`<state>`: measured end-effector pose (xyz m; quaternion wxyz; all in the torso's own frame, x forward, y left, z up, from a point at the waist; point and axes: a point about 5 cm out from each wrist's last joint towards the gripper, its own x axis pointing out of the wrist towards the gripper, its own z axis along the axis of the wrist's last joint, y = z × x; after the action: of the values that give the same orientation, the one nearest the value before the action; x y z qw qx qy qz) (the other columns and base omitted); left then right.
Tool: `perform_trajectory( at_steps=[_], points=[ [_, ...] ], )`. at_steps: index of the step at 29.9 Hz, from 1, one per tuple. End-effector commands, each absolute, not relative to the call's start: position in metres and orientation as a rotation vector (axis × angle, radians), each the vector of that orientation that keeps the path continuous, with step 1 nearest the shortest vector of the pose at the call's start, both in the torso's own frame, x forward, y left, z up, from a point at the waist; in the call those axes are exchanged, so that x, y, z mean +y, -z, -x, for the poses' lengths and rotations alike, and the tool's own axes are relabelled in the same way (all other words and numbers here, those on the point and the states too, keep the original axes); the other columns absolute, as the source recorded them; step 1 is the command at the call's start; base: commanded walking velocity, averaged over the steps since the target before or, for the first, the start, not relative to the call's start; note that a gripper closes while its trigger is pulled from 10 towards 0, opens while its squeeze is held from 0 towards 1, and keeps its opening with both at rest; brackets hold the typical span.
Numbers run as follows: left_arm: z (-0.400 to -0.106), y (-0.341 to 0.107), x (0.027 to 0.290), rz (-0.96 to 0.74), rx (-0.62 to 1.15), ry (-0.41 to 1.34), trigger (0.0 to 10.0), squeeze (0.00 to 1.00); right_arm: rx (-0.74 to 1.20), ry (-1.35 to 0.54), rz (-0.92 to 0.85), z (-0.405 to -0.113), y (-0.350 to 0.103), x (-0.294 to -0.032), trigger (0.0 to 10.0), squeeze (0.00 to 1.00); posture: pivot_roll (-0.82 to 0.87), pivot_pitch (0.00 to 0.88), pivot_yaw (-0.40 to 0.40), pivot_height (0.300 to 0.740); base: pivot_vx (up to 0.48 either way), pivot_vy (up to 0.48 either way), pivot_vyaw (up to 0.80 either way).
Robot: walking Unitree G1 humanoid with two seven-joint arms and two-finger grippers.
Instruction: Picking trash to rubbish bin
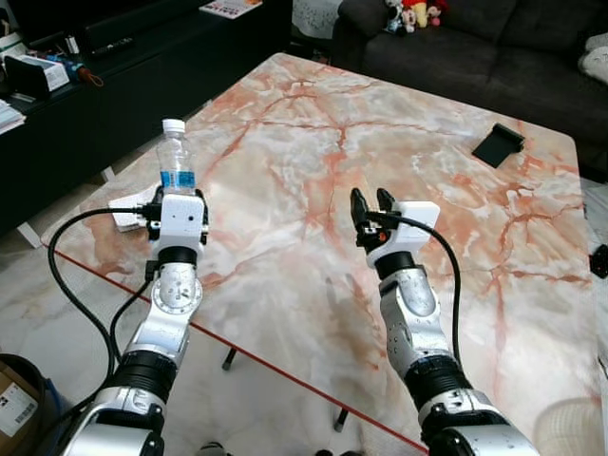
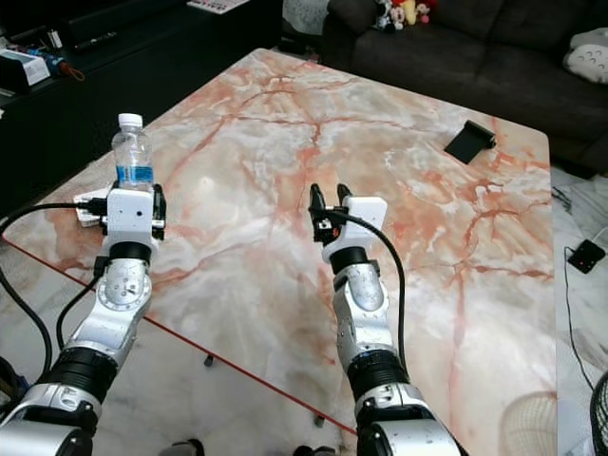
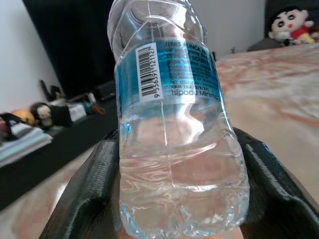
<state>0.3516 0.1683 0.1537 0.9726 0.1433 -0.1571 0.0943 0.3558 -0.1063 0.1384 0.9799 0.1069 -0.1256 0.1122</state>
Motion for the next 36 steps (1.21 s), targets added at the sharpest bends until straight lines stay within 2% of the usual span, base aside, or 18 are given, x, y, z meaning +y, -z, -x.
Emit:
perform_trajectory(
  at_steps=[1,11,24,32,36],
  points=[
    [-0.351,-0.158,0.166,-0.305,-0.354,-0.184,10.0,0.00,-0.274,-0.217,-0.223,-0.355,-0.141,-0.108,10.0,0.00,0.08,0.067,-0.092,0.740,-0.262,0.000,0.00],
    [-0.351,-0.159,0.169,-0.302,-0.355,-0.194,10.0,0.00,-0.269,-0.230,-0.225,-0.355,-0.139,-0.106,10.0,0.00,0.08,0.054,-0.090,0.740,-0.301,0.000,0.00],
    [-0.353,-0.150,0.171,-0.267,-0.302,-0.193,10.0,0.00,-0.198,-0.229,-0.224,-0.352,-0.123,-0.110,10.0,0.00,0.08,0.056,-0.091,0.740,-0.117,0.000,0.00],
    [-0.353,-0.122,0.169,-0.137,-0.149,-0.132,10.0,0.00,-0.090,-0.212,-0.228,-0.347,-0.099,-0.119,10.0,0.00,0.08,0.076,-0.099,0.740,0.000,0.000,0.00],
    [-0.343,-0.077,0.168,-0.074,0.089,-0.071,10.0,0.00,0.104,-0.142,-0.216,-0.334,-0.060,-0.142,10.0,0.00,0.07,0.092,-0.106,0.740,0.000,0.000,0.00]
  ],
)
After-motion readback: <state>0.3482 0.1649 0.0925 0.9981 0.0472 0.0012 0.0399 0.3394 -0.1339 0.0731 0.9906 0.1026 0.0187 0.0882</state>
